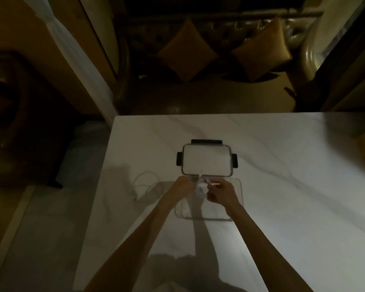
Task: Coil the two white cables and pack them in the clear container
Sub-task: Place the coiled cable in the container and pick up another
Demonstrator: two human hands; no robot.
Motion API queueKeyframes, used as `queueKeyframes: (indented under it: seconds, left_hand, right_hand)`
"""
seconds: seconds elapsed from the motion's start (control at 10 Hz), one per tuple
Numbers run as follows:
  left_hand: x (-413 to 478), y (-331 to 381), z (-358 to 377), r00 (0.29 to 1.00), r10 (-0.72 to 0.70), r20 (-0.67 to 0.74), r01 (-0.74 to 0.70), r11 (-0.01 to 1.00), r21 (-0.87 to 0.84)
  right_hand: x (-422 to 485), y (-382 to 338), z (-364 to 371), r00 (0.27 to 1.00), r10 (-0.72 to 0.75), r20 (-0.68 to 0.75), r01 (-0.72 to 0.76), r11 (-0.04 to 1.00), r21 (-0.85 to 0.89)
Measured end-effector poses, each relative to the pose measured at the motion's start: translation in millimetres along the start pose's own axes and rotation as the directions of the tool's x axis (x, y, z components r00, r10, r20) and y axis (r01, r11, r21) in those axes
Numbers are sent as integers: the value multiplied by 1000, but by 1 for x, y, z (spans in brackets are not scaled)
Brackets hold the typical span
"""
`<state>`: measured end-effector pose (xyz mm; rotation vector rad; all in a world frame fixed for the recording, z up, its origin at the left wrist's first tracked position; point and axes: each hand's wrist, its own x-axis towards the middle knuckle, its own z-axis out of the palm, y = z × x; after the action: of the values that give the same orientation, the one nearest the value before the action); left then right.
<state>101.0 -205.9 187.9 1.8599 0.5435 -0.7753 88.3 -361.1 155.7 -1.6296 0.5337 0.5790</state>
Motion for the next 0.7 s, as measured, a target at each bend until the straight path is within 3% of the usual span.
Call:
queueKeyframes:
  seconds: [0.2,0.3,0.4,0.7]
  left_hand:
    - [54,-64,24,993,-56,-104,79,970,229]
    - [63,-81,31,985,-156,-70,168,962,217]
    - [73,-93,36,981,-190,-47,196,954,229]
    - [98,-120,25,987,-159,-16,159,969,190]
  right_hand:
    - [54,61,8,929,368,-34,-358,920,162]
    - [77,79,21,876,481,-18,-462,850,252]
    - [92,82,38,837,547,-16,-514,797,317]
    - [125,113,77,867,489,-95,-465,863,198]
